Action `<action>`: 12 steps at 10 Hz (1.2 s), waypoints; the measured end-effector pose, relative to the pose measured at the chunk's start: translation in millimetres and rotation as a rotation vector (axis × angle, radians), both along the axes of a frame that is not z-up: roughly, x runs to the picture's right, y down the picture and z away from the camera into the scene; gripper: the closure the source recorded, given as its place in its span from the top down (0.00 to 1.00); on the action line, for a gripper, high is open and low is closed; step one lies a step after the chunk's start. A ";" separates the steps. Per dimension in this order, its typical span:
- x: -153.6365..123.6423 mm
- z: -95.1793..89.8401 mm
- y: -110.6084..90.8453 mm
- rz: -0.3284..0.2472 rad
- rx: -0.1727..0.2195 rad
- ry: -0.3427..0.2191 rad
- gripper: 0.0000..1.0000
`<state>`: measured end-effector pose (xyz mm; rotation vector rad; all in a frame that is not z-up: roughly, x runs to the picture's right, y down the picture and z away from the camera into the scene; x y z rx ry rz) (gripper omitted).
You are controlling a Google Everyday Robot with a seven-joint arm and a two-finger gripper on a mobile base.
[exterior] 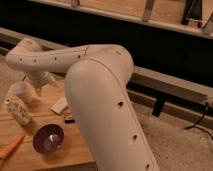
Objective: Pick up the ceramic cup
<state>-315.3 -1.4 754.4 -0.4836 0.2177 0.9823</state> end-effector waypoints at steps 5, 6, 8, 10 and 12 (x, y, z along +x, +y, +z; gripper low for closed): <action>-57.7 8.5 -28.1 -0.051 0.040 -0.076 0.65; -68.8 10.0 -29.2 -0.058 0.039 -0.084 0.65; -83.6 14.5 -29.0 -0.065 0.032 -0.083 0.65; -99.2 22.2 -29.8 -0.058 0.026 -0.060 0.65; -112.1 29.4 -31.1 -0.010 0.015 -0.022 0.65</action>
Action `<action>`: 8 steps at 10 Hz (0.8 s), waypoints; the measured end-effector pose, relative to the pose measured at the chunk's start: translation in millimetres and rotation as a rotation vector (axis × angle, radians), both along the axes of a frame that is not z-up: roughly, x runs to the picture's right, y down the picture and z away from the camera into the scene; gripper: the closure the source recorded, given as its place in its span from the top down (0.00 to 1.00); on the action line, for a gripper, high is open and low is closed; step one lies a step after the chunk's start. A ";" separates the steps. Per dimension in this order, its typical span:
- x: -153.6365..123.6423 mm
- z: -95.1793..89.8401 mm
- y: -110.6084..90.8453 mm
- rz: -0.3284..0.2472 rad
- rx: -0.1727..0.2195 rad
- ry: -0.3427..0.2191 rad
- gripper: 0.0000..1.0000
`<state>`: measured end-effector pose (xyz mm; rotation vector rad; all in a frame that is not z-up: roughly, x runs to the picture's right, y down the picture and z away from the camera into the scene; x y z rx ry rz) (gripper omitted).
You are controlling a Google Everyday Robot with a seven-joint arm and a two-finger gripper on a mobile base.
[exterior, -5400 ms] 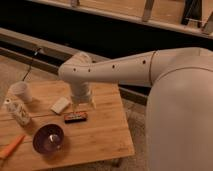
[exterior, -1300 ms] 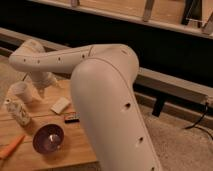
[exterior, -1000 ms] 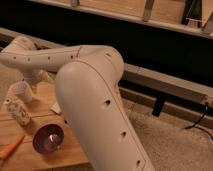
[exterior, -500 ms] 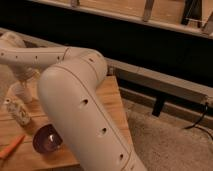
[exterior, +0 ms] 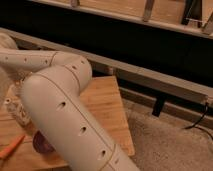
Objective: Pick up the ceramic cup
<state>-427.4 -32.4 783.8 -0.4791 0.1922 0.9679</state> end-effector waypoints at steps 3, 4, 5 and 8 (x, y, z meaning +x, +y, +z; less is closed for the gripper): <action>-21.6 5.7 -0.2 0.037 -0.008 0.029 0.65; -31.7 7.3 1.2 0.042 -0.012 0.031 0.65; -37.4 10.4 2.1 0.044 -0.013 0.035 0.65; -44.1 21.8 -1.0 0.041 -0.006 0.047 0.65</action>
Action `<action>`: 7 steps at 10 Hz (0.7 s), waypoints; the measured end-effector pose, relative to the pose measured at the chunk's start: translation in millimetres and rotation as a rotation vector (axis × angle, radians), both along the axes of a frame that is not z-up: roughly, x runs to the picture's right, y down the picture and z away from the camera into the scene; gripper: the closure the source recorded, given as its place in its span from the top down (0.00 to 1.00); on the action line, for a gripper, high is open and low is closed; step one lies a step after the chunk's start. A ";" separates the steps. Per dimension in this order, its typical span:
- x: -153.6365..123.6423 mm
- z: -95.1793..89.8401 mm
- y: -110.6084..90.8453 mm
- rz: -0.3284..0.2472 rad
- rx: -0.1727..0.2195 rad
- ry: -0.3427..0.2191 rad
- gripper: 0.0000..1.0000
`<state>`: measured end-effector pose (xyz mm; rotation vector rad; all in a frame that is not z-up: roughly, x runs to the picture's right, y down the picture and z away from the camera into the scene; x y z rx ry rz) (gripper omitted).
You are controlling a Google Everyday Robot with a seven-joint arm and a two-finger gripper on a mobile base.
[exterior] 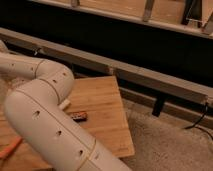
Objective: Pick up the ceramic cup
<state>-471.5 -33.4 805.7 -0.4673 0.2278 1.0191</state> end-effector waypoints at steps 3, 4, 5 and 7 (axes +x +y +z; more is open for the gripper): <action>0.0 13.3 -10.3 0.003 0.020 0.010 0.65; 1.0 17.8 -12.0 0.003 0.023 0.015 0.65; 1.7 23.2 -12.9 0.004 0.024 0.018 0.65; 0.9 31.2 -10.0 -0.002 0.018 0.014 0.65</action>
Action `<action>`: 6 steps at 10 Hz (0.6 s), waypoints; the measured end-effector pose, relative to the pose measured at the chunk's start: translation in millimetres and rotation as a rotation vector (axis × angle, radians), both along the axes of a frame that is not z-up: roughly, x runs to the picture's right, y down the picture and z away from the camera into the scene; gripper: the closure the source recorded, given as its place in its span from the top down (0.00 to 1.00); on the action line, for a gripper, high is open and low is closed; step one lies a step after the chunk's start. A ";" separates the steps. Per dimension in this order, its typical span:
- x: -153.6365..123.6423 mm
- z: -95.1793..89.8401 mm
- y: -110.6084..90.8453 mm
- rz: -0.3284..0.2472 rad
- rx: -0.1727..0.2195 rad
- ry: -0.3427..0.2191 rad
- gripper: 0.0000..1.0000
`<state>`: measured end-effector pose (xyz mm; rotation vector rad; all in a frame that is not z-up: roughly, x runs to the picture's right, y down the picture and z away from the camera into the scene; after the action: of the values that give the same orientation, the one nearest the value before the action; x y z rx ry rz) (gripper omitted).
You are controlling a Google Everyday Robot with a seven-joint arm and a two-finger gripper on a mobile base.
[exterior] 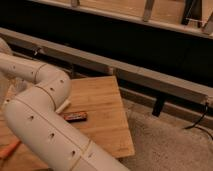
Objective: Pick up the ceramic cup
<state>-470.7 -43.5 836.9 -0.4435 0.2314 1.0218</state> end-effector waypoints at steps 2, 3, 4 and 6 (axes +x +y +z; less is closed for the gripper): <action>-4.1 7.2 4.2 -0.008 -0.007 -0.019 0.65; -6.8 10.4 5.9 -0.012 -0.008 -0.032 0.65; -9.5 15.2 8.6 -0.021 -0.009 -0.044 0.65; -12.4 23.6 13.7 -0.039 -0.008 -0.052 0.65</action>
<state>-483.0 -29.7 860.5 -0.4707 0.1966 0.9706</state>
